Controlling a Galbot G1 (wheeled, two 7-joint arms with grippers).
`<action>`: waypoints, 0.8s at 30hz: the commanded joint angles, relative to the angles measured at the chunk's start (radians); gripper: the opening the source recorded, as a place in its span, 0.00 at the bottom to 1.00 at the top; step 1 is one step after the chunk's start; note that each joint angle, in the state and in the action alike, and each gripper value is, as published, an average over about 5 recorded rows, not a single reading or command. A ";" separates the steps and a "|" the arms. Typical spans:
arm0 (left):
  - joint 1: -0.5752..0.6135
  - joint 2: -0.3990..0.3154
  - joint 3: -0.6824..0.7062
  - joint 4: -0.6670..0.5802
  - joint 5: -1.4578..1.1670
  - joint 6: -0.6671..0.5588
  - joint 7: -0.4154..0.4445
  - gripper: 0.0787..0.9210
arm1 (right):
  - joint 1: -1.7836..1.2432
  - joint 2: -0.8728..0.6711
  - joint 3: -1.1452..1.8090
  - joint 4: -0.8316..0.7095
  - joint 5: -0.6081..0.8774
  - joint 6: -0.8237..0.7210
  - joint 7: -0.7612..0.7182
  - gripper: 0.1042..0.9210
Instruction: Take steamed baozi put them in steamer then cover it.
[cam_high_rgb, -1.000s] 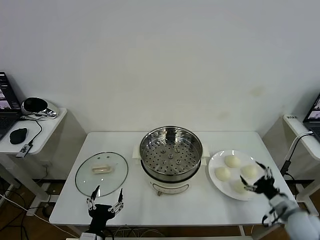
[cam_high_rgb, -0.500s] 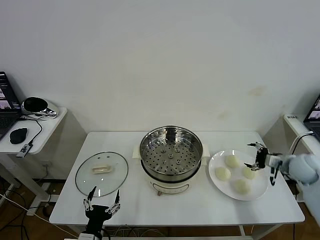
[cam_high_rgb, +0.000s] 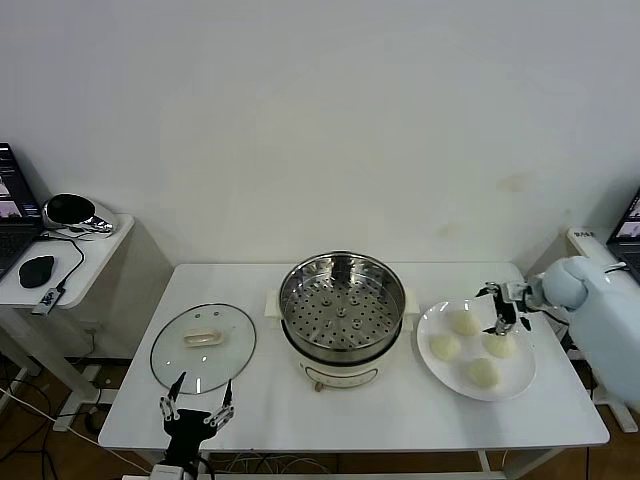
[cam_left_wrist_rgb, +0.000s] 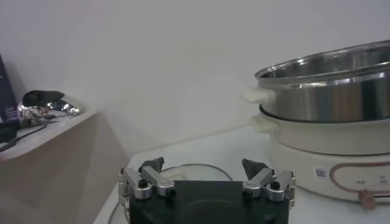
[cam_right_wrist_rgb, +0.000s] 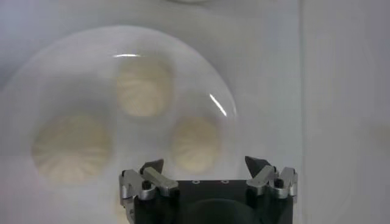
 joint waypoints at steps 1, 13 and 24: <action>-0.001 0.002 -0.006 -0.001 0.001 0.000 0.002 0.88 | 0.122 0.096 -0.122 -0.182 -0.056 0.038 -0.060 0.88; 0.000 0.005 -0.009 -0.005 0.006 -0.001 0.004 0.88 | 0.120 0.172 -0.104 -0.282 -0.093 0.036 -0.036 0.88; 0.000 0.001 -0.011 -0.002 0.009 -0.008 0.003 0.88 | 0.121 0.214 -0.087 -0.338 -0.131 0.032 -0.016 0.75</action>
